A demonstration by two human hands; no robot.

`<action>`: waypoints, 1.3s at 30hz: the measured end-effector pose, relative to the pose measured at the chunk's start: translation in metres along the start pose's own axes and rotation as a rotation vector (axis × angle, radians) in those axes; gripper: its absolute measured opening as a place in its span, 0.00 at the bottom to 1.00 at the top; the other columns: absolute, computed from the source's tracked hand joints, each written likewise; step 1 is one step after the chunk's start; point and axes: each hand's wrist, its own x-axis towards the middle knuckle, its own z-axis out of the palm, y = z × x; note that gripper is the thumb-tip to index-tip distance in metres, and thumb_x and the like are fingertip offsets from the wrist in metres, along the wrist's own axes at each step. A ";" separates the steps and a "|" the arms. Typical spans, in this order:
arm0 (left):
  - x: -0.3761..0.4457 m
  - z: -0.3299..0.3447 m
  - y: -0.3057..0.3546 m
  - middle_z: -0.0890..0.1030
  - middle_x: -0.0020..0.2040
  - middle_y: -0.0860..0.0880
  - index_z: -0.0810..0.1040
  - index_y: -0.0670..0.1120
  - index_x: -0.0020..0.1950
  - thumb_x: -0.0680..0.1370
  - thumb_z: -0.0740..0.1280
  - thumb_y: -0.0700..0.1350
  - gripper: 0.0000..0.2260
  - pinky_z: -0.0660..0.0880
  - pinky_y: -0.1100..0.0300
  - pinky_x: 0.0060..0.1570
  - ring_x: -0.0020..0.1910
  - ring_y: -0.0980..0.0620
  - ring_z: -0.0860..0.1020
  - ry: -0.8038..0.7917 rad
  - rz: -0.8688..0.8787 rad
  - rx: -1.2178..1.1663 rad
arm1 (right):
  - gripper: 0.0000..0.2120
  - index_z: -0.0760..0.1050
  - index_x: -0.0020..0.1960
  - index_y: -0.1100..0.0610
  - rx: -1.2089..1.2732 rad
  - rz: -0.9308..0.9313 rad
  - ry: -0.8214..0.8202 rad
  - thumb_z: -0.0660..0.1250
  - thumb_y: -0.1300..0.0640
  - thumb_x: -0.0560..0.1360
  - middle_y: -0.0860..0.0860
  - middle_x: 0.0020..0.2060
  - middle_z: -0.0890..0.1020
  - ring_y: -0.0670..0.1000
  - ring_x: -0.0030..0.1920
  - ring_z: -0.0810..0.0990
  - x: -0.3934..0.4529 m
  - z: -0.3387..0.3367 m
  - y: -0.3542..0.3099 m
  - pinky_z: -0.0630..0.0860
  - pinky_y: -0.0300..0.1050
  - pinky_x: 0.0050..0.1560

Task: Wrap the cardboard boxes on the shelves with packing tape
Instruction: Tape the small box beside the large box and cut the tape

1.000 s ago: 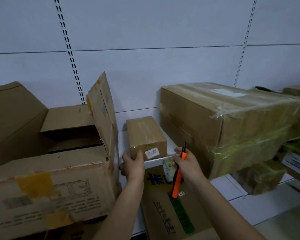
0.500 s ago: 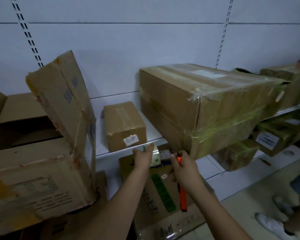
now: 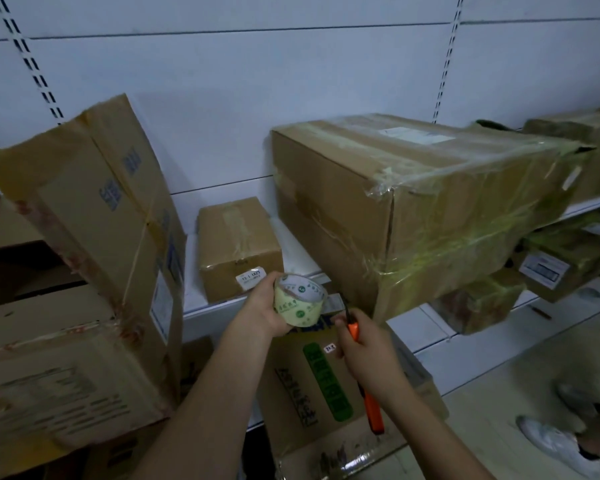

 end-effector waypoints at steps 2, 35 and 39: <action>-0.001 0.001 0.002 0.83 0.40 0.40 0.80 0.41 0.42 0.79 0.65 0.46 0.11 0.76 0.46 0.43 0.44 0.41 0.79 -0.001 -0.007 -0.030 | 0.10 0.75 0.49 0.57 0.007 -0.015 0.017 0.60 0.52 0.82 0.59 0.35 0.80 0.47 0.29 0.74 0.002 -0.004 -0.001 0.71 0.40 0.29; -0.073 -0.070 -0.014 0.76 0.59 0.57 0.64 0.55 0.73 0.68 0.77 0.62 0.38 0.74 0.60 0.58 0.59 0.57 0.75 0.221 0.829 1.242 | 0.09 0.78 0.42 0.56 0.265 -0.087 0.166 0.71 0.51 0.74 0.50 0.37 0.83 0.52 0.39 0.81 0.041 0.034 -0.087 0.81 0.55 0.45; -0.060 -0.079 -0.017 0.64 0.59 0.49 0.74 0.50 0.57 0.69 0.76 0.52 0.19 0.66 0.48 0.66 0.65 0.46 0.62 0.623 1.040 1.222 | 0.10 0.78 0.44 0.60 0.364 -0.074 0.227 0.71 0.52 0.75 0.52 0.33 0.78 0.50 0.33 0.74 0.054 0.036 -0.092 0.73 0.50 0.40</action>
